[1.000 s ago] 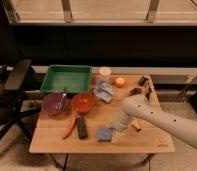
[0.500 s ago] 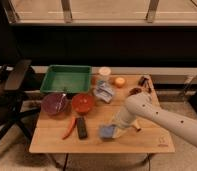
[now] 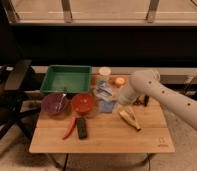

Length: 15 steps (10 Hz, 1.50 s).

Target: Place sponge in tray

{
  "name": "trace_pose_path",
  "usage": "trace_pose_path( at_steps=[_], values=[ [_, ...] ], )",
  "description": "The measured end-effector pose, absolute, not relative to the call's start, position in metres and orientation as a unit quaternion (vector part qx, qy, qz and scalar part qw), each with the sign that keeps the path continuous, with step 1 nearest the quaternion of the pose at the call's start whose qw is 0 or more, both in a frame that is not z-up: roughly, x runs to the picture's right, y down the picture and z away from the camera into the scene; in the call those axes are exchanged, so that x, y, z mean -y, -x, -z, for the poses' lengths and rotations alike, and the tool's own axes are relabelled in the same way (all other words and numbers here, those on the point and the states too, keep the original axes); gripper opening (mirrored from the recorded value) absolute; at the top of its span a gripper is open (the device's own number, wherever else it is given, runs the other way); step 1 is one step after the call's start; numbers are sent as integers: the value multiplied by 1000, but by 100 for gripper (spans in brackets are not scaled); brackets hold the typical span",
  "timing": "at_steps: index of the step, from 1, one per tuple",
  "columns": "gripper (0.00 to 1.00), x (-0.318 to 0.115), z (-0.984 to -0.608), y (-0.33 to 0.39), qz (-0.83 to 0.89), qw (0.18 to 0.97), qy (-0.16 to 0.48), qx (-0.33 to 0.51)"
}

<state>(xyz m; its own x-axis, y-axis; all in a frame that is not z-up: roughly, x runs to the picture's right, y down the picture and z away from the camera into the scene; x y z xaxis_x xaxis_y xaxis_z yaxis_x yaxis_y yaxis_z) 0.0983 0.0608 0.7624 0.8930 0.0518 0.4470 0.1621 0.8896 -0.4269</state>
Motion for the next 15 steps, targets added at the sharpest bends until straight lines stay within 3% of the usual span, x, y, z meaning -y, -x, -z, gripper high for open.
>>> trace_pose_path(
  at_steps=[2, 7, 12, 15],
  values=[
    [0, -13, -755, -87, 48, 943, 213, 250],
    [0, 1, -757, -90, 59, 946, 203, 246],
    [0, 70, -823, -51, 113, 945, 175, 251],
    [0, 90, -848, -6, 136, 941, 163, 265]
  ],
)
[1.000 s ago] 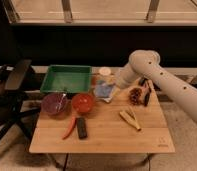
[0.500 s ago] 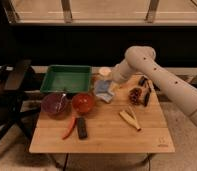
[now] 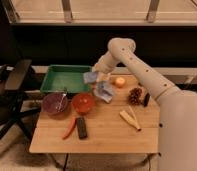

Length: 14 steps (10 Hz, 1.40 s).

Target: Place sponge in tray

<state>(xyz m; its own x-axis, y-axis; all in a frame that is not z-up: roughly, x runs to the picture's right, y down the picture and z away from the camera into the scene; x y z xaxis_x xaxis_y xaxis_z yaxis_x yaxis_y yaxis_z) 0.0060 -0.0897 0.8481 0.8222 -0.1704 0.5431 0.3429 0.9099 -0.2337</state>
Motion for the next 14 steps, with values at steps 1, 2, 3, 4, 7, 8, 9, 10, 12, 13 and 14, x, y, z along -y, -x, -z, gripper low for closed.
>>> trace_pose_path(
  at_steps=[1, 2, 3, 4, 7, 8, 9, 10, 12, 13, 14],
  values=[
    [0, 91, -850, -1, 138, 940, 162, 267],
    [0, 92, -850, -3, 137, 940, 161, 267],
    [0, 91, -850, -4, 137, 940, 161, 266],
    [0, 91, -850, -2, 138, 940, 161, 267],
    [0, 97, -854, 3, 144, 939, 140, 278],
    [0, 104, -860, 11, 148, 939, 126, 284],
    [0, 113, -868, 23, 156, 938, 111, 290],
    [0, 119, -876, 35, 164, 936, 101, 296],
    [6, 125, -892, 40, 163, 934, 91, 304],
    [16, 127, -900, 44, 161, 933, 90, 308],
    [28, 127, -908, 54, 159, 931, 92, 316]
  ],
)
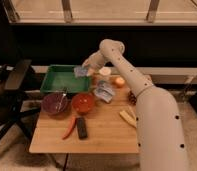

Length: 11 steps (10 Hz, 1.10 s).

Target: Place sponge in tray

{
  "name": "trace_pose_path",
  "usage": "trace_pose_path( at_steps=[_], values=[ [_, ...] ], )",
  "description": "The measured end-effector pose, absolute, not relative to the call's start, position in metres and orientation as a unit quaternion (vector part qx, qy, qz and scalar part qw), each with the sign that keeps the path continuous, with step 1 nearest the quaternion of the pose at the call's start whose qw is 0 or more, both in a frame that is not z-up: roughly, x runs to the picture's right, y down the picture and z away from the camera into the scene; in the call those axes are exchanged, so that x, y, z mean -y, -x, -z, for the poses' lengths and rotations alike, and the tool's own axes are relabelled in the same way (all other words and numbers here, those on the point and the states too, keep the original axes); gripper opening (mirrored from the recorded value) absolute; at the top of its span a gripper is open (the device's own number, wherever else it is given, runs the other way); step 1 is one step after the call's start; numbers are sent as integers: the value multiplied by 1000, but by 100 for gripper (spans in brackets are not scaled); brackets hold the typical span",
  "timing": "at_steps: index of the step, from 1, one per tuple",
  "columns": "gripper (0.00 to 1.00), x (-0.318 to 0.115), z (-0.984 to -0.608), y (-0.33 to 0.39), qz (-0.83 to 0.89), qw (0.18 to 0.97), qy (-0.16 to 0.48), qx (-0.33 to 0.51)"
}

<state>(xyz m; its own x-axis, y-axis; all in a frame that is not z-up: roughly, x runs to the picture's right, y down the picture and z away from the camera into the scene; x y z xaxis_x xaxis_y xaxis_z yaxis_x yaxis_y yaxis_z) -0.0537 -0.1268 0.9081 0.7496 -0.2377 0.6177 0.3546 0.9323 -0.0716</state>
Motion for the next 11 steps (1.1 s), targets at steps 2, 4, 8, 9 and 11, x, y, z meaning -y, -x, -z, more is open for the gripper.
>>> trace_pose_path(
  at_steps=[2, 4, 8, 9, 11],
  values=[
    [48, 123, -924, 62, 150, 928, 97, 327],
    [68, 119, -937, 78, 145, 923, 101, 341],
    [80, 111, -944, 104, 149, 912, 114, 364],
    [80, 111, -943, 106, 149, 912, 114, 365],
    [80, 111, -944, 102, 148, 913, 114, 362]
  ],
)
